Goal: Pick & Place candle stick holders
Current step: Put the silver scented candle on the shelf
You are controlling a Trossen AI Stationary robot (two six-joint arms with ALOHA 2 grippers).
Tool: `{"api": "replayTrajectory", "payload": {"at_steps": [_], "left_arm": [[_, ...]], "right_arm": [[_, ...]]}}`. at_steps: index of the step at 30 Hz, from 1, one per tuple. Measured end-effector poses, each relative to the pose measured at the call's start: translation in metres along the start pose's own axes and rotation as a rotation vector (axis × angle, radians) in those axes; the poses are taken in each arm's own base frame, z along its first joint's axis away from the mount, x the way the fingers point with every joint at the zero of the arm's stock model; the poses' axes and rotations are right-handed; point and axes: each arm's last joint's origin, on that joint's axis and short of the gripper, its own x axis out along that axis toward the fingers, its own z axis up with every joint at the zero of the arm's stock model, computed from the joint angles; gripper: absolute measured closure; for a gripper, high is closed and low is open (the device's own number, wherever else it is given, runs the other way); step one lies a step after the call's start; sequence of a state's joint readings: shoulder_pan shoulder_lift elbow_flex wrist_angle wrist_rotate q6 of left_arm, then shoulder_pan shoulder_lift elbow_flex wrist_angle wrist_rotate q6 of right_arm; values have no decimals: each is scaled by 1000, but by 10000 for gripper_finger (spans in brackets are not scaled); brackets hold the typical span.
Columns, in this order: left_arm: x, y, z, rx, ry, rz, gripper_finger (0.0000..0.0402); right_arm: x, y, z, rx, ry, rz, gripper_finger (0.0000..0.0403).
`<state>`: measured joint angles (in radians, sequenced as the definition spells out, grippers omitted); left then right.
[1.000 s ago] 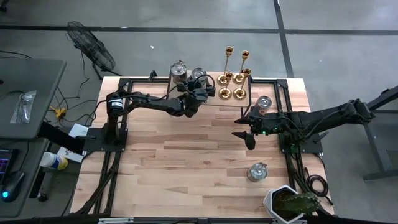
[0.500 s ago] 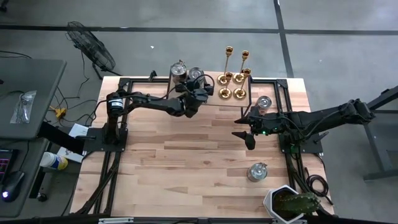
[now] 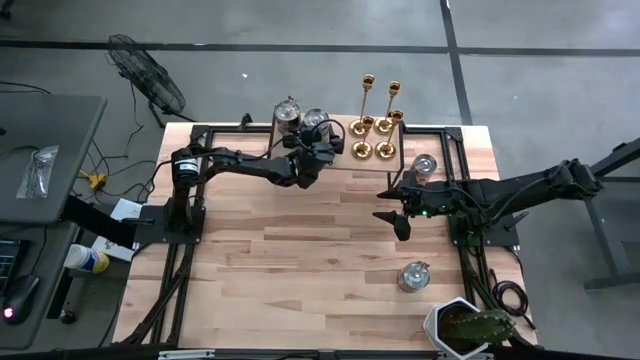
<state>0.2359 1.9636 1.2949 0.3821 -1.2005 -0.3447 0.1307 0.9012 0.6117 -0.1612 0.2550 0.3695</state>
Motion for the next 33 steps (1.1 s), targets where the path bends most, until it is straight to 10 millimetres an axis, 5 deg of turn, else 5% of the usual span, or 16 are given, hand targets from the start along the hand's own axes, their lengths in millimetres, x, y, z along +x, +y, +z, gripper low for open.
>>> {"api": "replayTrajectory", "payload": {"at_steps": [11,23,33], "left_arm": [[-3,-1,-2,55,5,1,2],[-32,-9,-9,135,9,-21,2],[-40,-1,3,212,40,-44,2]], "right_arm": [[0,0,0,0,0,0,125],[0,0,0,0,0,0,125],[0,0,0,0,0,0,125]]}}
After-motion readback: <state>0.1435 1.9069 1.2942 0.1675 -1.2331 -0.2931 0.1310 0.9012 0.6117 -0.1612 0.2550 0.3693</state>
